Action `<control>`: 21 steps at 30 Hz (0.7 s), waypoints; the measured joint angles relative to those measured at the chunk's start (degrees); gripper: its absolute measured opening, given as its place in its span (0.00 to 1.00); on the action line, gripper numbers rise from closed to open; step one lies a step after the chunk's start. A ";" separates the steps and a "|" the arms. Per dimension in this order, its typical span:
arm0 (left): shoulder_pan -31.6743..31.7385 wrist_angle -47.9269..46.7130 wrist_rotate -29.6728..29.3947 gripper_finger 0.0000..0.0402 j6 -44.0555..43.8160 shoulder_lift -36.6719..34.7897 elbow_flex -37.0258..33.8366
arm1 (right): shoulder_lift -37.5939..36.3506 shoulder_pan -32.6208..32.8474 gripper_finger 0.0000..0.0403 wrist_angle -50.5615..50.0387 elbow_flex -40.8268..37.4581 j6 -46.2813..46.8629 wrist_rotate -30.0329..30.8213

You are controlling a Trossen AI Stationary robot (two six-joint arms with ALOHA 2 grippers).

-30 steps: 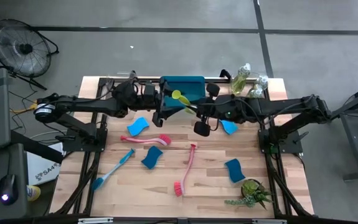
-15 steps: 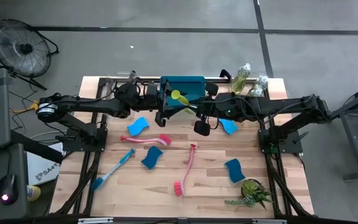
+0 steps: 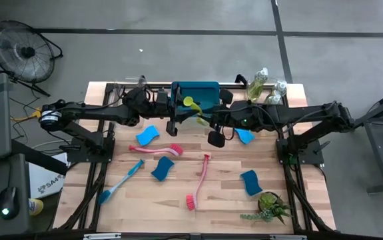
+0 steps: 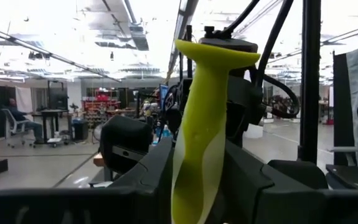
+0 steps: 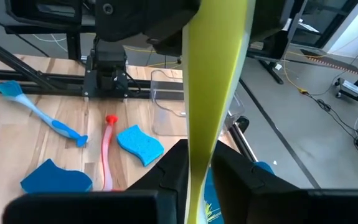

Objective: Pick & Place Kitchen Sink Supplies
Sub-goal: Put the green dish brush into the blue bin

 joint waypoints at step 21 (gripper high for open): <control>1.03 -1.60 -1.38 0.23 1.18 -0.02 0.04 | -3.50 -2.36 0.29 -3.45 -0.08 11.11 -2.62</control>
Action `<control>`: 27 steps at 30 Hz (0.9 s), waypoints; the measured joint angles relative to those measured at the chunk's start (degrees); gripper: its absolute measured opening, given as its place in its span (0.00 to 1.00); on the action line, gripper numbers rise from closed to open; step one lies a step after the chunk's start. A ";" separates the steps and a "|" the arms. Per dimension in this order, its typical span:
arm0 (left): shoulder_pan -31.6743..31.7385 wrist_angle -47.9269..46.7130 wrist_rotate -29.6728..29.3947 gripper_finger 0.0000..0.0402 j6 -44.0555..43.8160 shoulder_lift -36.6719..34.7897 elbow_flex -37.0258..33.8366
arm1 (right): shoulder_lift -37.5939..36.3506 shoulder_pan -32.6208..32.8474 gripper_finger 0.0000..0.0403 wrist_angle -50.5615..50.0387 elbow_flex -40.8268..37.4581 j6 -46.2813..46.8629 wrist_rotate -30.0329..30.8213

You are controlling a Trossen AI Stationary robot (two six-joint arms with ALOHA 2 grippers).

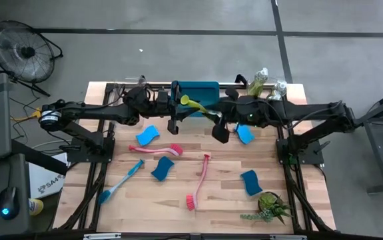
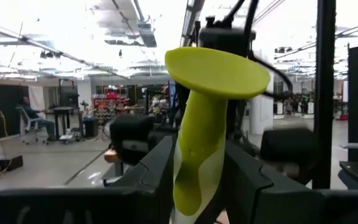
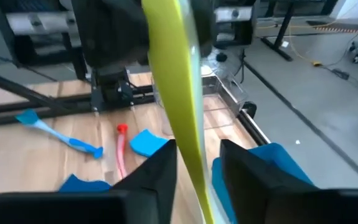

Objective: Pick & Place Kitchen Sink Supplies
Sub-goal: Put the green dish brush into the blue bin

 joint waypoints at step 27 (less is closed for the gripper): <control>14.76 -3.42 -5.94 0.23 -14.54 8.62 -0.04 | -10.92 -0.35 0.54 -17.13 0.09 7.97 13.85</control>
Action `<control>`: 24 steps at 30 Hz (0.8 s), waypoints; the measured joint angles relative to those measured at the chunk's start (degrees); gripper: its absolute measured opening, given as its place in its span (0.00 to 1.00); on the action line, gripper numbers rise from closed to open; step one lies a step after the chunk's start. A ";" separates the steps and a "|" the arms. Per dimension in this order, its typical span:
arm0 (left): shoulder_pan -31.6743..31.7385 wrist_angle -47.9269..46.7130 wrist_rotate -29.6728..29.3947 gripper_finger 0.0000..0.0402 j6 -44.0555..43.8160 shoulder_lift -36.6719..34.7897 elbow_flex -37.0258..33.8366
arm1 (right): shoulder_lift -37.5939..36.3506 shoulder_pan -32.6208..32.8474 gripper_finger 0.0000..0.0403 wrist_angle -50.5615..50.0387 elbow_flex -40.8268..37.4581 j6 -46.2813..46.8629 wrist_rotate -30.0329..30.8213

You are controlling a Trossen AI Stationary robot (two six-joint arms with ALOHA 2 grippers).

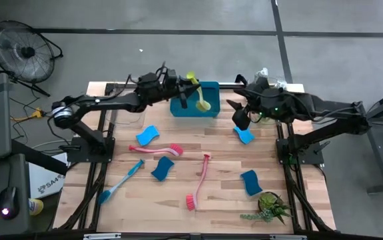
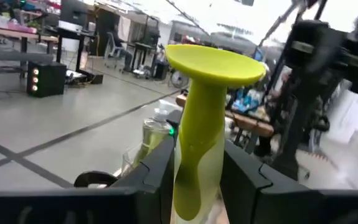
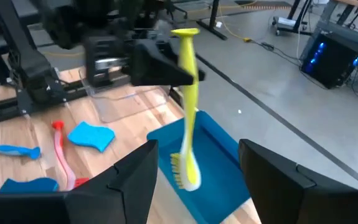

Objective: Pick & Place Kitchen Sink Supplies
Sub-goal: Put the green dish brush into the blue bin

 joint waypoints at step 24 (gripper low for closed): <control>3.66 8.05 -17.47 0.23 -20.76 14.36 0.00 | 0.11 0.04 0.54 -6.96 -0.64 4.89 -0.80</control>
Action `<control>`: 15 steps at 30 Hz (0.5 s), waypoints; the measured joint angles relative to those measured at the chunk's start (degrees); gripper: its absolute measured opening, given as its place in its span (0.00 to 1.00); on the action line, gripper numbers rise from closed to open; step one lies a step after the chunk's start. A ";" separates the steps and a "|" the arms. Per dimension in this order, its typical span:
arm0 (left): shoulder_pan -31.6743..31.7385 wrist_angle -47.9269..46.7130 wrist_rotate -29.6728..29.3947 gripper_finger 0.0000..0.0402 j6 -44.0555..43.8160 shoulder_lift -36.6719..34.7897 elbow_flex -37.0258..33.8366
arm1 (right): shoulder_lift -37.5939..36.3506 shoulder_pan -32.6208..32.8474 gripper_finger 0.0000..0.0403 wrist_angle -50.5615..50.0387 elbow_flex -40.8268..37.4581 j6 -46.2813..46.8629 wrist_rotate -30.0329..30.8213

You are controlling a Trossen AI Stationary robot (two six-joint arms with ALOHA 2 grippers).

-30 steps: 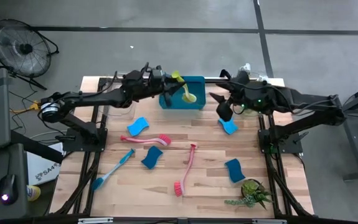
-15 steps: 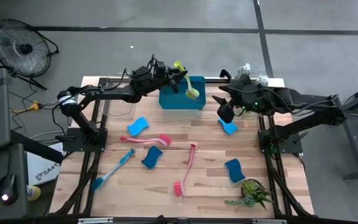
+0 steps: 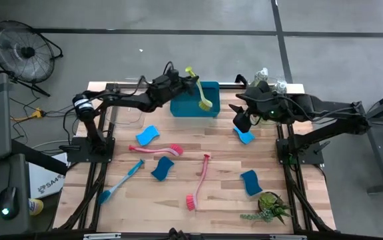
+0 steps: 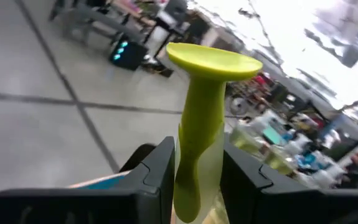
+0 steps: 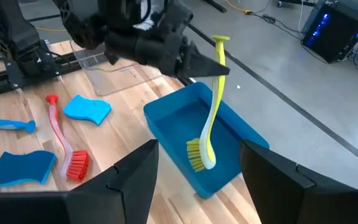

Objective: Pick & Place Kitchen Sink Supplies
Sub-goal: Put the green dish brush into the blue bin

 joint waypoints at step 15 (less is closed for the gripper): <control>0.00 0.39 -9.28 0.23 -18.04 5.38 0.00 | 0.00 0.00 0.54 -0.82 -0.02 0.05 -0.04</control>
